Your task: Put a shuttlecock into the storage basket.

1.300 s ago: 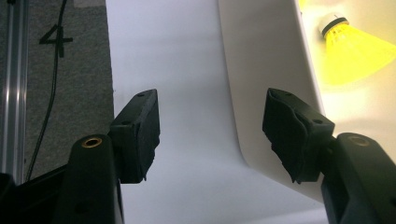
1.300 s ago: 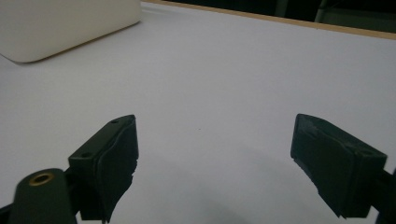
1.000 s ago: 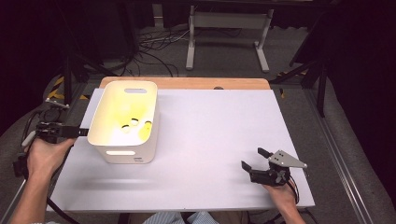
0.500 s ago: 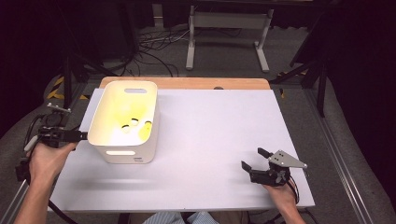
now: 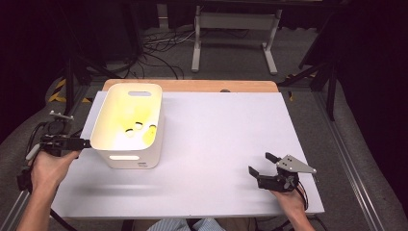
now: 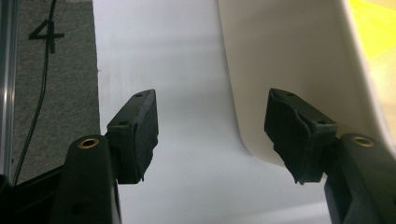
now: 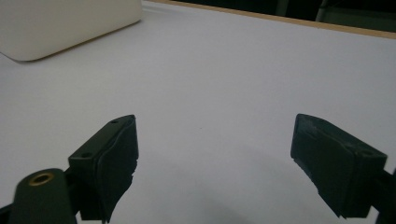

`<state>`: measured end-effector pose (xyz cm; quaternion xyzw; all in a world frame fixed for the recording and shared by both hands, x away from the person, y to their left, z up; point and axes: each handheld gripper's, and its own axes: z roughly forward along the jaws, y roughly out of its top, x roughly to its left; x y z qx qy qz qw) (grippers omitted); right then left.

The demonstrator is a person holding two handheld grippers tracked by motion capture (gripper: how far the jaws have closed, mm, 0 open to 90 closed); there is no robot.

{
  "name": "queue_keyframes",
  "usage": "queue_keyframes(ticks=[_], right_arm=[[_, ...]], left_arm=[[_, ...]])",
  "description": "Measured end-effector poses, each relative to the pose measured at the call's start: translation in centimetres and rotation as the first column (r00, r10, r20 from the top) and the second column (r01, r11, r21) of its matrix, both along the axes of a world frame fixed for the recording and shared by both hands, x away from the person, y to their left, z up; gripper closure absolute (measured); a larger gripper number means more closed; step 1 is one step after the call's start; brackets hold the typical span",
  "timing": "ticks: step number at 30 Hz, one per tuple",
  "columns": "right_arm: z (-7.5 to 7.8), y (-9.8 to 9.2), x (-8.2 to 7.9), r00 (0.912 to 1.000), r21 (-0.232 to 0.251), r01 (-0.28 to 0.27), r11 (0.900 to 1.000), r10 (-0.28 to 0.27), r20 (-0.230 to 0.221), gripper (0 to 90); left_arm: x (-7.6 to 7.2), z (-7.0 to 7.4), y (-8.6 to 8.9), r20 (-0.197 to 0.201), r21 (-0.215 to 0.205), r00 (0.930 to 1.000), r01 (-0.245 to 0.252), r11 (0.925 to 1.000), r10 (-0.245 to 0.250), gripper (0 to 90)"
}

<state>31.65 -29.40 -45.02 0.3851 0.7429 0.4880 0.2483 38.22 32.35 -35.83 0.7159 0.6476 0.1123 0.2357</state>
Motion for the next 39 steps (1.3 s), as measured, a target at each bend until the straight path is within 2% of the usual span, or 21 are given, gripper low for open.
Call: queue_keyframes(ticks=[15, 39], right_arm=[[0.0, 0.0, 0.0, 1.0000, -0.002, 0.001, 1.000, -0.001, -0.002, 15.4], [0.0, 0.1, 0.0, 1.0000, -0.004, -0.002, 1.000, 0.002, -0.004, 15.4]], left_arm=[[-1.0, -0.8, 0.0, 0.031, -0.012, 0.9994, -0.015, 0.9998, 0.015, 34.8], [-2.5, -2.4, 0.0, 0.048, -0.023, 0.9985, -0.023, 0.9995, 0.024, 34.0]])
